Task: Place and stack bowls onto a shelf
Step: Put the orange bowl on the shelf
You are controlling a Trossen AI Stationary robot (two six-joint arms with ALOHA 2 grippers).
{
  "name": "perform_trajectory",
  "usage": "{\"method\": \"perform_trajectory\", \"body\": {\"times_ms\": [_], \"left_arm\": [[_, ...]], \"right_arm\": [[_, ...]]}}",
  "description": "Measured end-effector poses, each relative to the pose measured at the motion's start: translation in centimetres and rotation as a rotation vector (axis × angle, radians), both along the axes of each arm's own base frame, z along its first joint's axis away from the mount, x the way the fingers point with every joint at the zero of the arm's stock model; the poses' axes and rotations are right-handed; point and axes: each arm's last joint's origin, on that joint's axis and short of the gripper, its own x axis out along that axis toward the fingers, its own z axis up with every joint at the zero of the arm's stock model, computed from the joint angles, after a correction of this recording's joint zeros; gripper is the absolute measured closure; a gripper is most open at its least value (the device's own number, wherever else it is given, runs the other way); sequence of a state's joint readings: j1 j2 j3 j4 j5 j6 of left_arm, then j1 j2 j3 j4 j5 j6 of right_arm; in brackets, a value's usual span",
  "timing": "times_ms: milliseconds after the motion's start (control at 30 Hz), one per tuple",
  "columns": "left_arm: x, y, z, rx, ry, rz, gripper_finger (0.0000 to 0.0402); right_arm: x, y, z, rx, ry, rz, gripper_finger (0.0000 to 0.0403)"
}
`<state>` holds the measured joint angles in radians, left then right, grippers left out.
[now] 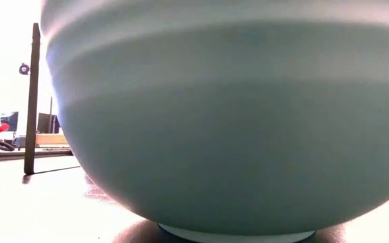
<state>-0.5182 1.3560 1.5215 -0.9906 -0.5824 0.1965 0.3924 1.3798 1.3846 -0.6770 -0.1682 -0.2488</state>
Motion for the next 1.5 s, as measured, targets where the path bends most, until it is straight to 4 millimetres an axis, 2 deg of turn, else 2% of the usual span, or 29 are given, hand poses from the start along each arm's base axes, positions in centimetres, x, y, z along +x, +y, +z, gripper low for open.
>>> {"method": "perform_trajectory", "body": {"times_ms": [167,267,667,833,1033,1167,1267,1500], "left_arm": [[0.7,-1.0,0.7,-0.099,-0.034,-0.245,0.0283],[1.2,-1.4,1.1,-0.116,-0.073,-0.32,0.0283],[3.4,-2.3,-0.3,-0.099,-0.059,-0.369,0.0283],[3.6,-2.0,-0.1,-0.031,-0.088,-0.325,0.0283],[3.8,-1.9,-0.1,-0.083,-0.083,-0.372,0.0283],[3.7,-2.4,-0.7,-0.197,-0.005,-0.492,0.0283],[3.7,-2.5,-0.6,-0.219,-0.006,-0.486,0.0283],[3.8,-2.2,-0.6,-0.223,-0.004,-0.474,0.0283]], "right_arm": [[0.8,-0.3,-0.7,-0.001,0.002,0.099,0.0394],[1.2,-0.5,-0.8,0.022,-0.013,0.169,0.0394],[2.6,-0.4,0.2,-0.008,-0.255,0.28,0.0394],[3.3,-0.2,-0.8,-0.016,-0.227,0.287,0.0394],[4.5,0.1,-2.4,-0.047,-0.193,0.305,0.0394],[5.0,0.1,-1.7,-0.047,-0.205,0.302,0.0394],[5.3,0.3,-1.1,-0.032,-0.211,0.318,0.0394],[6.9,1.0,-1.2,-0.024,-0.192,0.385,0.0394]]}}
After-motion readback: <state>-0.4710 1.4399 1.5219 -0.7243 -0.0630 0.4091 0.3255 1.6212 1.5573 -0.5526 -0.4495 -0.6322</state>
